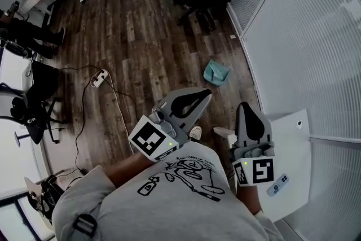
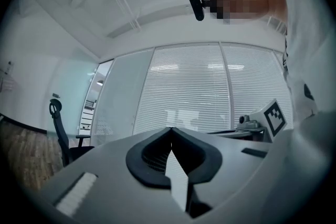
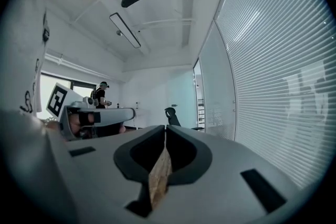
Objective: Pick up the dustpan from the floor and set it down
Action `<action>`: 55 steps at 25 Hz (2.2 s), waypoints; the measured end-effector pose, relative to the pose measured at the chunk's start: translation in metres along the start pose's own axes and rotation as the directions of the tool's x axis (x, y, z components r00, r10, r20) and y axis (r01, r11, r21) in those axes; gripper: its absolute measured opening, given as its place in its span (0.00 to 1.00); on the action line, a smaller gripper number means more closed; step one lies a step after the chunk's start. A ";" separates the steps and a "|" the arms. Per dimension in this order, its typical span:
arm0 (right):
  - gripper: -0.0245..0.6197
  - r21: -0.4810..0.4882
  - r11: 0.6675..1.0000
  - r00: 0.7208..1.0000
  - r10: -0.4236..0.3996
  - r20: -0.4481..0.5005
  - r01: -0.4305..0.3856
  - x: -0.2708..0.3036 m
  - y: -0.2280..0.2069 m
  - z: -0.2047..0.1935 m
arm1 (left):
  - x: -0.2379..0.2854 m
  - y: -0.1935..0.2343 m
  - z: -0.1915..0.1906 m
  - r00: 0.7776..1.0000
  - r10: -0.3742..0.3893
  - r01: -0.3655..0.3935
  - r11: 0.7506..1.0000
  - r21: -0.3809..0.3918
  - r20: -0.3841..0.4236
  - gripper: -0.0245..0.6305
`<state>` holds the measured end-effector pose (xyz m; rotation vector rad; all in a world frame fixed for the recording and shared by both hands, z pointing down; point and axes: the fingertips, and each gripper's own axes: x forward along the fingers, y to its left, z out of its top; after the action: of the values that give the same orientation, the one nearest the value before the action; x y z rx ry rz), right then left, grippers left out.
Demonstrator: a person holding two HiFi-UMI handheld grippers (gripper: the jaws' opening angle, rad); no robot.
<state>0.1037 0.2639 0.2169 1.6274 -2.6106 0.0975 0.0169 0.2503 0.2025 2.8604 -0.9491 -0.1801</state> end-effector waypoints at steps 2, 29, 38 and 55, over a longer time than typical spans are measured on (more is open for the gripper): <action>0.05 0.002 1.000 1.000 0.003 -0.005 -0.003 0.003 -0.007 -0.002 | 0.007 -0.002 -0.001 1.000 0.001 -0.001 1.000 -0.006 -0.002 0.04; 0.05 -0.013 0.997 0.995 -0.073 -0.063 0.073 0.182 -0.042 0.004 | 0.093 0.179 -0.003 0.996 -0.082 0.080 0.995 -0.066 -0.027 0.04; 0.05 -0.015 0.996 0.994 -0.091 -0.057 0.090 0.260 -0.046 0.016 | 0.109 0.254 0.011 0.995 -0.095 0.093 0.994 -0.064 -0.032 0.04; 0.05 -0.039 0.996 0.996 -0.080 -0.043 0.079 0.286 -0.082 0.022 | 0.149 0.266 0.012 0.995 -0.093 0.092 0.994 -0.062 -0.021 0.04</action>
<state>0.0512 -0.0294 0.2218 1.6939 -2.4958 0.0796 -0.0220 -0.0512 0.2208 2.8456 -0.7929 -0.1794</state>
